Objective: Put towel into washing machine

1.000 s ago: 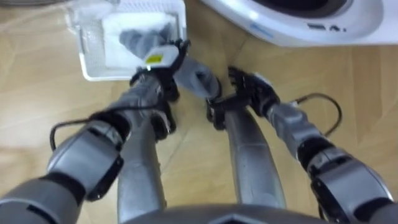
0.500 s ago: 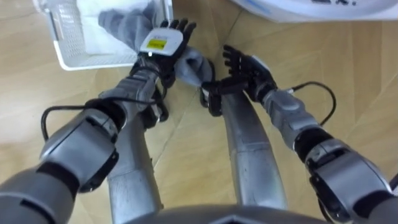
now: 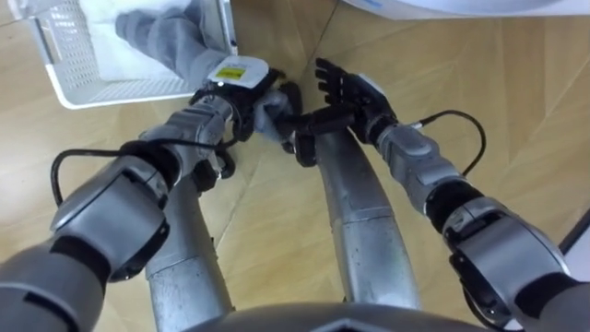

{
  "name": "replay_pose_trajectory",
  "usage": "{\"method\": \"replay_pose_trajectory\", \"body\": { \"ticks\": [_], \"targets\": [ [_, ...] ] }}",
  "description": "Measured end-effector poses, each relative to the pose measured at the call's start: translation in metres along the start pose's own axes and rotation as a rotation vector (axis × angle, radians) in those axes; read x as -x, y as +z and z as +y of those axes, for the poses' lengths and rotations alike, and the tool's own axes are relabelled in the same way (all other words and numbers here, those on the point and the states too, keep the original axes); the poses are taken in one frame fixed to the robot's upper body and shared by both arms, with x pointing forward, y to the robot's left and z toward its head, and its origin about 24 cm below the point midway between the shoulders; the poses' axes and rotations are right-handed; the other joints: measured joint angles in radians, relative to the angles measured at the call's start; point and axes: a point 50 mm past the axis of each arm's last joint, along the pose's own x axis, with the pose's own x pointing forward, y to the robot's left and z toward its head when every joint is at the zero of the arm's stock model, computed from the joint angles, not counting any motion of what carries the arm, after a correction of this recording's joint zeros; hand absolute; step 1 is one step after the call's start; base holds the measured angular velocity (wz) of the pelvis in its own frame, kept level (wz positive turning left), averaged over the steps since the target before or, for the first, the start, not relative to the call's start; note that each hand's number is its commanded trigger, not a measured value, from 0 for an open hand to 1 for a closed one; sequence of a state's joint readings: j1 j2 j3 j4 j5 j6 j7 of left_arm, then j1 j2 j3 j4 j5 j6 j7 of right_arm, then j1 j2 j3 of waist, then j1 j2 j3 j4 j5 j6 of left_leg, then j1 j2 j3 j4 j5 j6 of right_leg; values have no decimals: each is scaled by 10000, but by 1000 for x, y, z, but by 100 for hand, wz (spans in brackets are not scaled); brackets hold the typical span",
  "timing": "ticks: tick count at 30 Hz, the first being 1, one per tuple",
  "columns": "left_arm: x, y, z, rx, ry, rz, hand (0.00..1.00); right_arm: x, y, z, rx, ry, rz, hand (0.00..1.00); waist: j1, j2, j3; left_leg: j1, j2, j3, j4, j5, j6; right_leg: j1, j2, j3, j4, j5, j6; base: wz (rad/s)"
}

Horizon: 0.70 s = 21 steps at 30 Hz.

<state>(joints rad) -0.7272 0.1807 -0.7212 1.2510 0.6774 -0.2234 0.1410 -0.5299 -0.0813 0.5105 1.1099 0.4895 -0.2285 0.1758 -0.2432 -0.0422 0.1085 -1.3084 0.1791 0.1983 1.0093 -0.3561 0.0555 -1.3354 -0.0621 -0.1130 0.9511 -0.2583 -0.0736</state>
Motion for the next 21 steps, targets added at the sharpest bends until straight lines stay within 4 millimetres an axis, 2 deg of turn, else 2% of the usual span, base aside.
{"method": "replay_pose_trajectory", "body": {
  "ticks": [5, 11, 15, 18, 21],
  "targets": [
    [1, -2, -4, 2, -340, 130, 100, 0, -1, 0, -43, -9, 57, 0, -1, -36, -16, -1, 1, 27, 144, -82, 57, -1, -30, 27, 122, -58, 58, 0],
    [4, -3, -19, 31, -803, 155, 100, 1, -6, 2, 239, 90, 283, 0, 25, -74, -41, 339, -4, 48, 120, -83, 60, 323, -32, 40, 104, -61, 63, 0],
    [9, -4, -35, 73, -1141, 198, 100, 6, -21, 2, 160, 11, 754, 0, 61, -86, -52, 1185, -148, 116, -163, -71, 40, 1107, -54, 101, -72, -77, 88, 1],
    [14, -3, -47, 170, -1239, 214, 100, 12, -33, 0, -108, -141, 1066, 0, 150, -70, -107, 1793, -192, 120, -491, -17, 0, 1743, -64, 54, -402, -51, 96, 0],
    [18, 0, -60, 436, -1356, 138, 100, 17, -44, -3, -326, -340, 1370, 0, 473, -47, -139, 2516, -236, 139, -939, 65, -36, 2447, -57, 38, -847, 24, 137, 2]
  ]
}}
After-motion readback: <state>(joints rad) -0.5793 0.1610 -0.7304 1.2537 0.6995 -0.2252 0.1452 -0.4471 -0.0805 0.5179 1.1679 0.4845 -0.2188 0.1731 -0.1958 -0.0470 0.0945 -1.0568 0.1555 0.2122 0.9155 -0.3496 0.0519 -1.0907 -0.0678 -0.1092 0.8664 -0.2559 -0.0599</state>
